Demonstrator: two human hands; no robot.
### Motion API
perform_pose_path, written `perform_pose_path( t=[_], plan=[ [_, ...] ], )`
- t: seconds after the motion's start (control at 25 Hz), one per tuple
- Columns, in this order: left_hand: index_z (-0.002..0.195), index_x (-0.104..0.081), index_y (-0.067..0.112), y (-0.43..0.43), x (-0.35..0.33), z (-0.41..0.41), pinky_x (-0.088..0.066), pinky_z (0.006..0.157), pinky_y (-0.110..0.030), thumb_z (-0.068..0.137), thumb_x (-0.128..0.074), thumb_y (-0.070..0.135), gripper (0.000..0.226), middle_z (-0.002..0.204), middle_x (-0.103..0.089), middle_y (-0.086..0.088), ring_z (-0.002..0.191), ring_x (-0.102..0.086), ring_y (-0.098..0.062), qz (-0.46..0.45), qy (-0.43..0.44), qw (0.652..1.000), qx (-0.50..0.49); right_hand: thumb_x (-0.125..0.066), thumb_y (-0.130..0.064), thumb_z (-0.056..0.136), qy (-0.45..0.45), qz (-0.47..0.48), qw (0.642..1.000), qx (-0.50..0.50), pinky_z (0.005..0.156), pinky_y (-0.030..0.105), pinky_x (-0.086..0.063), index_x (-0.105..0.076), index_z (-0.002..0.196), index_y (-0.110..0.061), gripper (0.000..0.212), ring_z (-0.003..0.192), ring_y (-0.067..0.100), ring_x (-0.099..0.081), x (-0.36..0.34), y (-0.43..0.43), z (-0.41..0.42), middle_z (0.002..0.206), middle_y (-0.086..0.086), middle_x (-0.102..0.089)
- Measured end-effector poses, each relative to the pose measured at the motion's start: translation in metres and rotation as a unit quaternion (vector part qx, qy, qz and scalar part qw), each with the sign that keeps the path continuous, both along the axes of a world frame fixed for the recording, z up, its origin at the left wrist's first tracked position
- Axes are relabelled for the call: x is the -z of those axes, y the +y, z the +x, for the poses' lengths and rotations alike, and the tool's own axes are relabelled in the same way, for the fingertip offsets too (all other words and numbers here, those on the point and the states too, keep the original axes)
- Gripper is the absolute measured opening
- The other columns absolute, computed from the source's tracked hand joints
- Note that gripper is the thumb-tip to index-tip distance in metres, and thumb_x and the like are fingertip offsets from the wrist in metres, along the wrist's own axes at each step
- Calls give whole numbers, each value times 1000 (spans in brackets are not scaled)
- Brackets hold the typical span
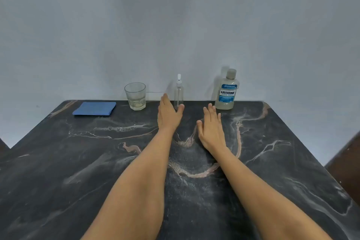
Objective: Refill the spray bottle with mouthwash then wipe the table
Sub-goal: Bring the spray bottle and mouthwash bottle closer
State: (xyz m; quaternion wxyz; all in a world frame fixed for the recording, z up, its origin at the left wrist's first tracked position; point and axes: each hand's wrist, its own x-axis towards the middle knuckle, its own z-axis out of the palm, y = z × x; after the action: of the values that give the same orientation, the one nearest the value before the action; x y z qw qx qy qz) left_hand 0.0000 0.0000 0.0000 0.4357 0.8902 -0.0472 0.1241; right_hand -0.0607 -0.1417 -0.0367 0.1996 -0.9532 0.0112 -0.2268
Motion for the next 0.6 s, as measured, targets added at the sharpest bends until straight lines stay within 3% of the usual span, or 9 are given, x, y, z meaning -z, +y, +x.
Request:
perform_pose_path(
  t=[0.28, 0.48, 0.6],
  plan=[
    [147, -23, 4, -31, 1, 57, -37, 106, -43, 84, -69, 32, 83, 147, -37, -14, 133, -36, -31, -77, 22, 997, -3, -36, -23, 100, -33, 1, 999, -2, 120, 35, -2, -30, 146, -1, 51, 148, 24, -9, 12, -1, 6, 158, 15, -18],
    [126, -43, 7, -38, 2, 75, -47, 89, -37, 88, -66, 19, 46, 127, -53, -14, 113, -54, -33, -124, 28, 991, -42, -37, -26, 100, -45, 9, 999, 0, 120, 34, -1, -30, 146, -1, 53, 148, 23, -9, 17, -3, 9, 158, 15, -18],
    [118, -48, 8, -30, 4, 59, -46, 85, -32, 87, -67, 19, 38, 121, -58, -12, 106, -58, -30, -134, 19, 990, -38, -37, -26, 100, -31, 33, 999, 6, 121, 35, -2, -30, 146, -1, 52, 148, 23, -9, 13, -5, 8, 158, 15, -19]
  ],
)
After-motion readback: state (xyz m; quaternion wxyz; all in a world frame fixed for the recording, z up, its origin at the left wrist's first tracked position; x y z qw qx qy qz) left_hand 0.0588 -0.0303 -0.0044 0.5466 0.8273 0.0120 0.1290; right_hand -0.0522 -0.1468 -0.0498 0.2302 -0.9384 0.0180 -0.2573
